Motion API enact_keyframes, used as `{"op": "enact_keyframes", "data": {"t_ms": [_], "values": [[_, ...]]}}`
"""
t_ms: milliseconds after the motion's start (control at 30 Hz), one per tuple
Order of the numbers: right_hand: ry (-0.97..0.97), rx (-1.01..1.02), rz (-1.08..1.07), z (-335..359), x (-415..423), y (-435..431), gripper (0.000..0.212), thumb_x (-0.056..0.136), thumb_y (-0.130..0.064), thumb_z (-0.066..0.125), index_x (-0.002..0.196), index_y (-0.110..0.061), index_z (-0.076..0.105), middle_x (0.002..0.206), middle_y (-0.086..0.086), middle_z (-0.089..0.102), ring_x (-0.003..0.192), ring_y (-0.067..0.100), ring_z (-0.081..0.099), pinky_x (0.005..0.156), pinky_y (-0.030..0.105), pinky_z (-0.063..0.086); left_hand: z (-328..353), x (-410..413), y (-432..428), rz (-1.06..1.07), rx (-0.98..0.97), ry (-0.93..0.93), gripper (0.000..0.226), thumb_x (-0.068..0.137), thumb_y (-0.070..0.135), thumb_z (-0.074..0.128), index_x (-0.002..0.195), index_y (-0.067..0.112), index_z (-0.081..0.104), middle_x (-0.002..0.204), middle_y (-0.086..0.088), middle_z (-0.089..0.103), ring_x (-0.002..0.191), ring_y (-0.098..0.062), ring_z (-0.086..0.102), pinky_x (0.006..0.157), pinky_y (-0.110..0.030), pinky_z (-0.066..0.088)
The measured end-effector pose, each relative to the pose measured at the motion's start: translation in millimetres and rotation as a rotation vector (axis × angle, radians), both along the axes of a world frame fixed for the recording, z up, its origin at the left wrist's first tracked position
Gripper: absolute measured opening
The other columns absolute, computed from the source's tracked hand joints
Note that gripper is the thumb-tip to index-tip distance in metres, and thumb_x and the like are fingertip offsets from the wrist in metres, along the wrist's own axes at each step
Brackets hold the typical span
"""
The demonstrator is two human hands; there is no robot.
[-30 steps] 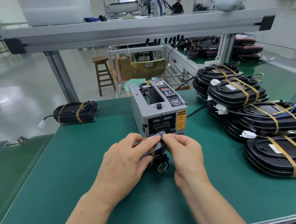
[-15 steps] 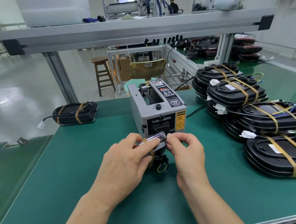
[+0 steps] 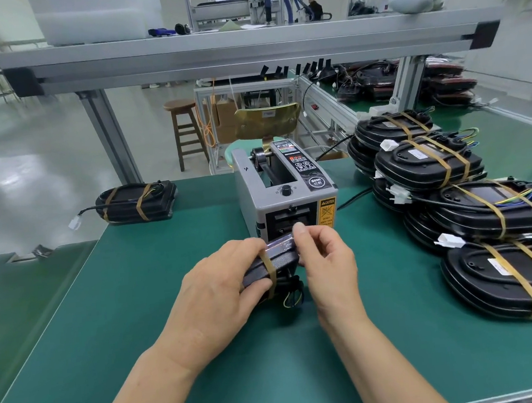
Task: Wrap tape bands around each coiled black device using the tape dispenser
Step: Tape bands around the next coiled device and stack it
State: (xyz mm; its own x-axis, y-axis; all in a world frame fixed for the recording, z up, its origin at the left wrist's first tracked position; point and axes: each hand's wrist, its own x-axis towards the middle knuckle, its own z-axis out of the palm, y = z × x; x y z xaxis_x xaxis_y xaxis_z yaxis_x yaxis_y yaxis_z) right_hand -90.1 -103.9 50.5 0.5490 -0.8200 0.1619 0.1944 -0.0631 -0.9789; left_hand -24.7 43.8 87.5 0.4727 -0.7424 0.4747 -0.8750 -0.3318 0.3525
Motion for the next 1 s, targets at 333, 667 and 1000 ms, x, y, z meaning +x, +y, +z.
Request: {"op": "enact_keyframes", "data": {"t_ms": [333, 667, 1000], "values": [[-0.071, 0.107, 0.191, -1, -2, -13, 0.015, 0.096, -0.014, 0.062, 0.088, -0.016, 0.074, 0.081, -0.005, 0.072, 0.073, 0.003, 0.063, 0.067, 0.016, 0.050, 0, 1, 1, 0.043, -0.001, 0.066, 0.038, 0.083, 0.032, 0.073, 0.110, 0.031, 0.045, 0.100, 0.016, 0.062, 0.085, -0.019, 0.059, 0.077, -0.037, 0.050], [0.025, 0.113, 0.182, -7, 0, -3, 0.029, 0.083, -0.047, 0.070, 0.079, -0.018, 0.073, 0.076, -0.008, 0.069, 0.070, 0.003, 0.061, 0.063, 0.015, 0.046, 1, 1, 0, 0.052, 0.027, 0.084, 0.041, 0.083, 0.035, 0.073, 0.116, 0.029, 0.049, 0.106, 0.016, 0.061, 0.091, -0.017, 0.060, 0.081, -0.038, 0.050], [0.101, 0.009, 0.306, -7, -4, -5, 0.035, 0.085, -0.055, 0.063, 0.089, -0.023, 0.074, 0.103, 0.001, 0.071, 0.095, 0.010, 0.064, 0.085, 0.023, 0.048, -4, 20, 23, 0.213, 0.252, 0.212, 0.064, 0.069, 0.043, 0.075, 0.124, 0.043, 0.041, 0.111, 0.021, 0.053, 0.100, -0.008, 0.051, 0.086, -0.030, 0.045]]}}
